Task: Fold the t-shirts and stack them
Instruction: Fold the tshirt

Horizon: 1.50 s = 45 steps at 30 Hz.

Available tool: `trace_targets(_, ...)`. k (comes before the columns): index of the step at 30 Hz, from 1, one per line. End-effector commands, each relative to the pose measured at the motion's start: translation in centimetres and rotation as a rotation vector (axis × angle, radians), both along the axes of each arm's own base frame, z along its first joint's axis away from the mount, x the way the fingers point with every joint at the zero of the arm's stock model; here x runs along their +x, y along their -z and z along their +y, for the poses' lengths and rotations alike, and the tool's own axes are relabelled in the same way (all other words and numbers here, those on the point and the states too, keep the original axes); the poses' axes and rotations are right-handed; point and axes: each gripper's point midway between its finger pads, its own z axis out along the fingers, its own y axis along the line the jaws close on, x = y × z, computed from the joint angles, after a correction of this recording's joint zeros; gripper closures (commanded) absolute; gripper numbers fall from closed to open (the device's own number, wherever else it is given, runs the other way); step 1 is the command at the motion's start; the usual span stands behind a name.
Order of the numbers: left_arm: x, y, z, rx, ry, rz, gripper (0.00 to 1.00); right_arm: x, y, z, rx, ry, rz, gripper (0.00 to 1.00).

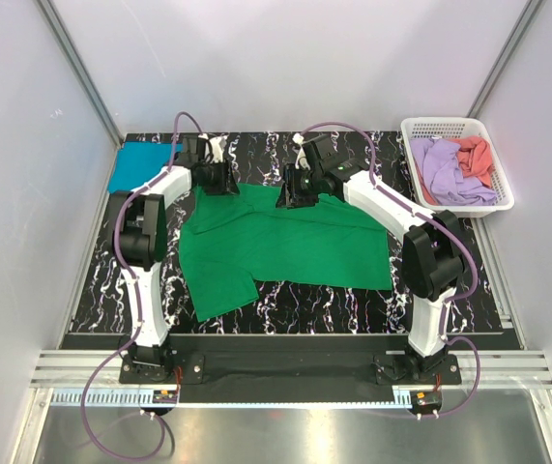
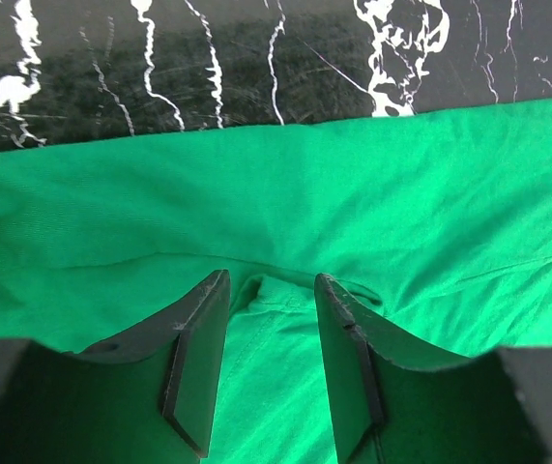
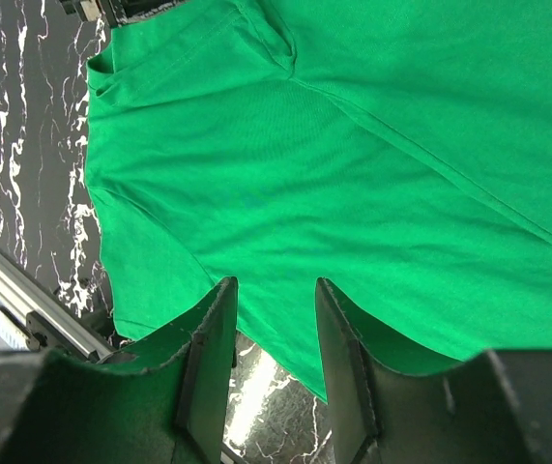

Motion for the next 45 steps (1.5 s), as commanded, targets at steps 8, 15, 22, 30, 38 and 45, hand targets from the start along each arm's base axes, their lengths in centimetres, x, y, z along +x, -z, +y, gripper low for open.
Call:
trace_targets(8, 0.2, 0.0, -1.3, 0.002, 0.041, -0.038, 0.55, -0.1, -2.6, -0.7, -0.001, -0.004, -0.067, 0.55)
trace_targets(15, -0.2, 0.1, -0.7, 0.032, 0.014, -0.040, 0.62, 0.2, -2.6, -0.8, -0.004, 0.001, -0.071, 0.55)
trace_targets(22, -0.1, -1.2, -0.7, 0.041, 0.014, -0.049, 0.89, 0.4, -3.0, -1.0, -0.006, 0.008, -0.080, 0.55)
trace_targets(30, -2.4, -4.8, -1.9, 0.061, 0.017, -0.068, 1.00, 0.4, -3.7, -1.7, -0.004, 0.024, -0.075, 0.55)
trace_targets(38, -6.9, -4.0, -2.8, 0.107, -0.001, -0.008, 1.00, -0.4, -2.4, -4.4, 0.006, 0.065, -0.028, 0.55)
trace_targets(45, -11.0, -2.7, -3.9, 0.155, 0.016, 0.073, 0.95, -0.7, -2.6, -6.1, 0.007, 0.075, -0.027, 0.55)
